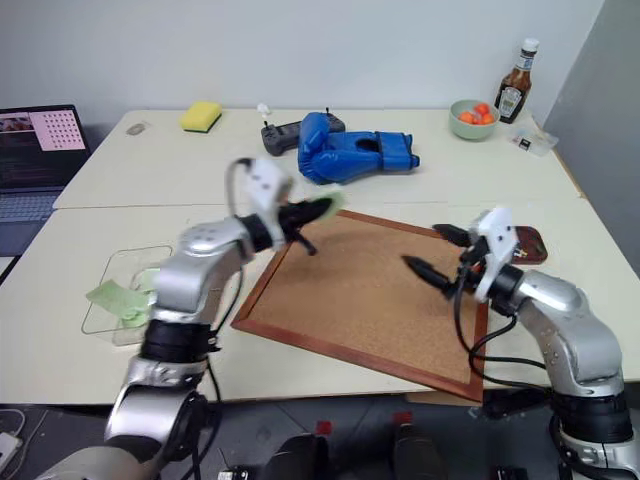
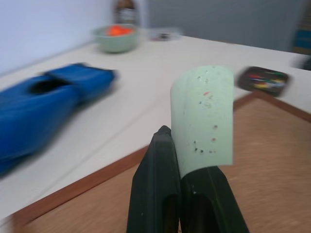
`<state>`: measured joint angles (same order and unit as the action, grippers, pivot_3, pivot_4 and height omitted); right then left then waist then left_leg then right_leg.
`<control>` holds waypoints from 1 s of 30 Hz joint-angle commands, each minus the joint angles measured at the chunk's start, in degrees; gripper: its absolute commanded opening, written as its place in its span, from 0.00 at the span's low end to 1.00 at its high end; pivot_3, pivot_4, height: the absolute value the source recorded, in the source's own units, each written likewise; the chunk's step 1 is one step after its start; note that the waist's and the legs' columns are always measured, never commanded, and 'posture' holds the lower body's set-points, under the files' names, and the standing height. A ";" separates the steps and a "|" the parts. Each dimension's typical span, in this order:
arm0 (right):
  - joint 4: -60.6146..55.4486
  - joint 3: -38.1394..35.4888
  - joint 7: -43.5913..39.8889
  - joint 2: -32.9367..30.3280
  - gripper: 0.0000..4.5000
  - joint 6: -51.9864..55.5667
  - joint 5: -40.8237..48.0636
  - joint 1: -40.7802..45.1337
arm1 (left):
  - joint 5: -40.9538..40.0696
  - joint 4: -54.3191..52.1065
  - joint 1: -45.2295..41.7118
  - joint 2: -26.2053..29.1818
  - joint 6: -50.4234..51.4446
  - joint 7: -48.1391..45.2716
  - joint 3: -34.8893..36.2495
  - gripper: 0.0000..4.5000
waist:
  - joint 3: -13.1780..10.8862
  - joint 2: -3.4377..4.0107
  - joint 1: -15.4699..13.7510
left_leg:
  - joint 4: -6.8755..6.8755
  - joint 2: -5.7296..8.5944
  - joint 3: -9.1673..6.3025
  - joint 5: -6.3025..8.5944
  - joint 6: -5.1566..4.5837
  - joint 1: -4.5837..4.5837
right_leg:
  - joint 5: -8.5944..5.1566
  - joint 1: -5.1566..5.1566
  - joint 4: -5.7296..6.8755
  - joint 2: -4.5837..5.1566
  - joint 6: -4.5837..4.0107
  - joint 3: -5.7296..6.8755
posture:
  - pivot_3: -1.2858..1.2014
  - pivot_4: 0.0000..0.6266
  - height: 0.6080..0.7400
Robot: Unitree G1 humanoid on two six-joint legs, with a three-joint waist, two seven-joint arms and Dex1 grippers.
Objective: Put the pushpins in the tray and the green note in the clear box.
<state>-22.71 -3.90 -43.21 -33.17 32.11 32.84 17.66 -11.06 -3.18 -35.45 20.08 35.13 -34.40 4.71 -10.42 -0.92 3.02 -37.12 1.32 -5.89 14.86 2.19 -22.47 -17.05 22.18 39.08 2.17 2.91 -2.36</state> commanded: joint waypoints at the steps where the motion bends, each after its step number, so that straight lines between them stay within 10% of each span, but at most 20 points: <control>1: -4.92 3.07 -1.85 2.01 1.00 2.54 5.09 4.41 | 1.49 -14.48 9.24 2.70 8.74 10.68 11.63 0.00 | -0.01 -0.02 -0.08 | -0.04 0.00 -0.08 0.00 0.01 0.00 | 0.01 -0.02 0.00 0.01 0.01 0.05 | 0.52 0.24 1.00; 11: -0.02 5.94 -5.23 3.63 1.00 2.64 6.25 9.74 | 5.86 -24.31 16.81 -3.55 18.15 32.36 26.98 0.00 | 0.02 -0.28 -2.52 | -0.07 0.13 -0.20 -0.01 0.04 -0.08 | 0.07 -0.03 -0.10 0.12 -0.07 0.18 | 0.52 0.24 1.00; 30: -0.87 4.54 -3.43 3.08 1.00 2.79 5.67 8.18 | 3.75 -21.85 16.00 -2.34 19.49 34.74 27.13 0.77 | 0.03 -0.38 -2.66 | -0.04 0.02 -0.15 -0.02 0.06 -0.11 | 0.09 0.04 -0.08 0.04 -0.10 0.17 | 0.52 0.24 1.00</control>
<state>-21.13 2.34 -47.12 -29.59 35.54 38.23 25.81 -6.87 -24.04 -18.42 16.41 55.51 0.27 31.85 -10.39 -1.30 0.36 -37.16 1.34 -6.03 14.84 2.24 -22.58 -16.96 22.22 39.01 2.21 2.81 -2.18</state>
